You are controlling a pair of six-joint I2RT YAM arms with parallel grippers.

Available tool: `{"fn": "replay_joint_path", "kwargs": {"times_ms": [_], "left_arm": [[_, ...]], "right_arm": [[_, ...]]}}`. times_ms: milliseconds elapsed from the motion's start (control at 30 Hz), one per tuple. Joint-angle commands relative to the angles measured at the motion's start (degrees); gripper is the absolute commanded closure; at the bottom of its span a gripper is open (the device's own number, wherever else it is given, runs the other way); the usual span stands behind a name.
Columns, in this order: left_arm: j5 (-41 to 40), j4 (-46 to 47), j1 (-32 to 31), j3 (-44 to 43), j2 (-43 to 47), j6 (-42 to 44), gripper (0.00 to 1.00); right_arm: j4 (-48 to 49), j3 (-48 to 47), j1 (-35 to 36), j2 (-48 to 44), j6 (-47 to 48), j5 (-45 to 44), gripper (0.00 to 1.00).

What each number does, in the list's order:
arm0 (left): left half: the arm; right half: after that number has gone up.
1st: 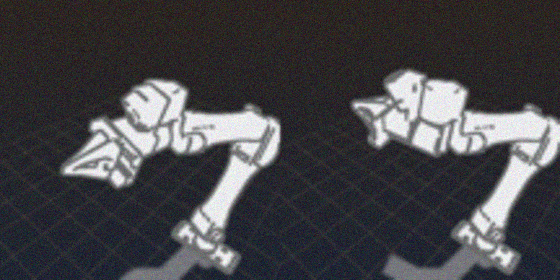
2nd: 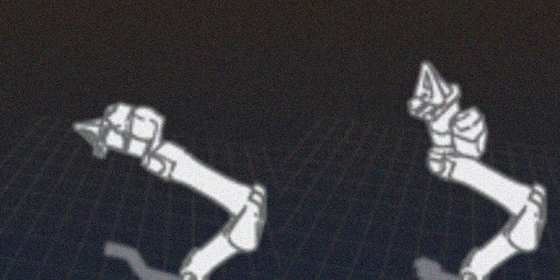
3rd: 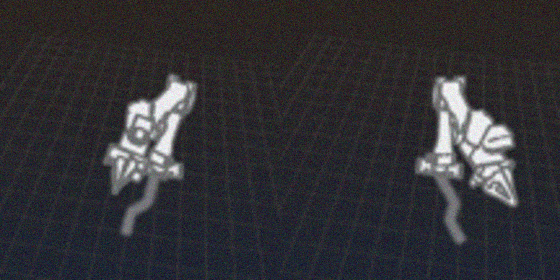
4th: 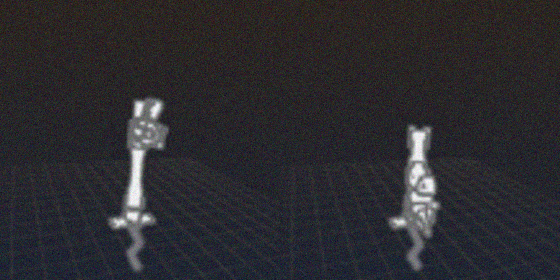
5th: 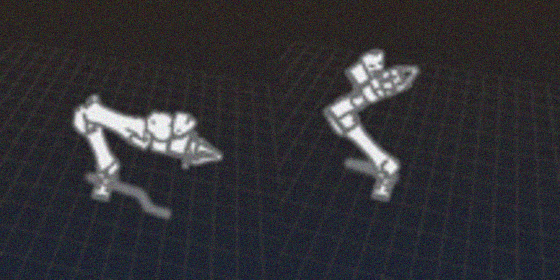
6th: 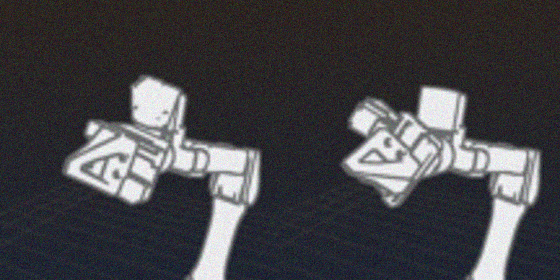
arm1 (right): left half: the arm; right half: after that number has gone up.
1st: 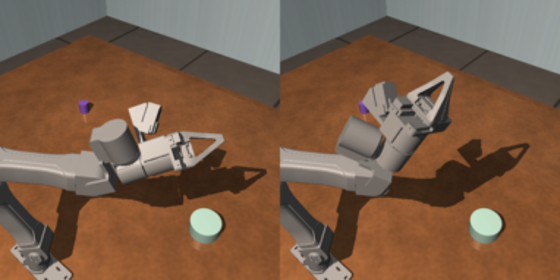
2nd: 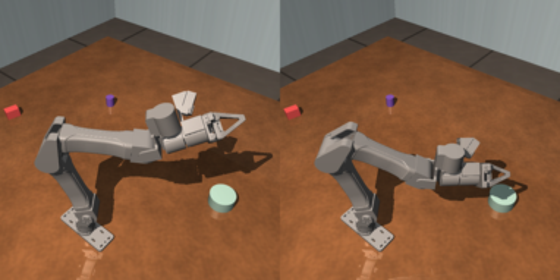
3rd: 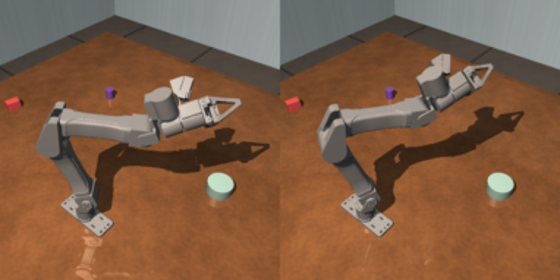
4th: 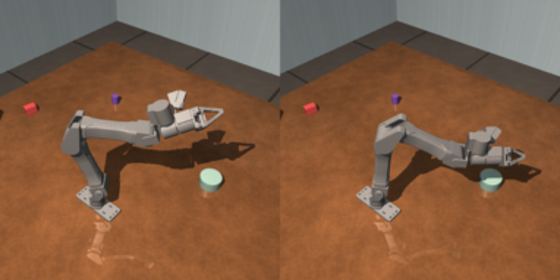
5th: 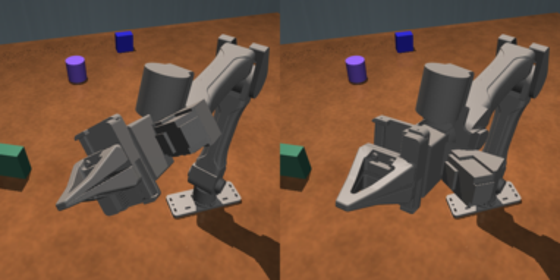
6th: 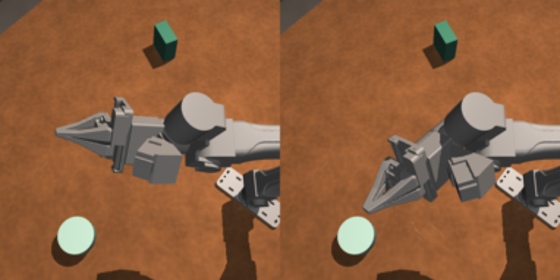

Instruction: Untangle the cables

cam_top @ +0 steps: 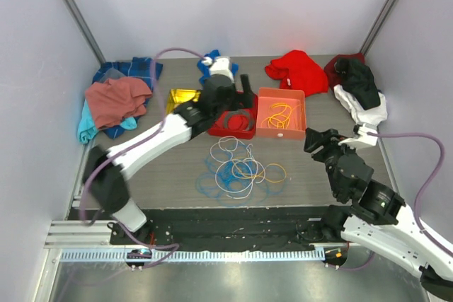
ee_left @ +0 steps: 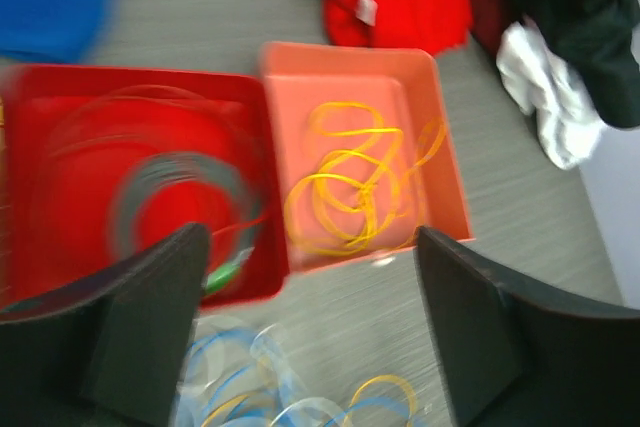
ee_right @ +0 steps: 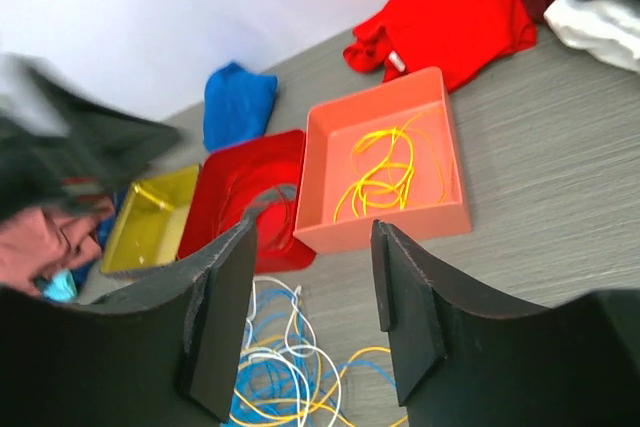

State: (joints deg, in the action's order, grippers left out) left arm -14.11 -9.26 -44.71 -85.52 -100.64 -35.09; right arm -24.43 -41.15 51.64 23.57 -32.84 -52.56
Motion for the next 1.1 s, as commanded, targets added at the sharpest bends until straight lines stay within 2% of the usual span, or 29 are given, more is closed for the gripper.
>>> {"fn": "replay_joint_path", "kwargs": {"times_ms": [0,67,233,367,533,933,1067], "left_arm": [[-18.0,-3.5,-1.0,12.9,20.5,2.1,0.0],[-18.6,-6.8,-1.3,17.6,27.7,0.6,0.0],[-16.7,-17.4,-4.4,27.0,35.2,-7.5,0.0],[-17.4,-17.6,-8.4,37.8,40.3,-12.1,0.0],[-16.0,-18.4,-9.3,43.1,46.8,-16.1,0.0],[-13.8,-22.0,-9.2,51.8,57.9,-21.7,0.0],[-13.6,-23.0,-9.2,52.7,59.6,-22.1,0.01]], "right_arm": [[2.8,3.4,0.1,3.4,0.8,5.1,0.41],[4.5,4.9,0.2,6.1,0.8,7.5,0.4],[13.0,10.7,0.2,12.4,2.2,15.4,0.41],[13.0,8.3,0.1,24.5,2.3,27.0,0.44],[16.4,6.0,0.3,33.5,0.4,37.9,0.5],[18.8,4.8,3.6,41.4,1.1,35.2,0.52],[20.3,3.5,7.8,40.9,2.6,34.6,0.56]]}}
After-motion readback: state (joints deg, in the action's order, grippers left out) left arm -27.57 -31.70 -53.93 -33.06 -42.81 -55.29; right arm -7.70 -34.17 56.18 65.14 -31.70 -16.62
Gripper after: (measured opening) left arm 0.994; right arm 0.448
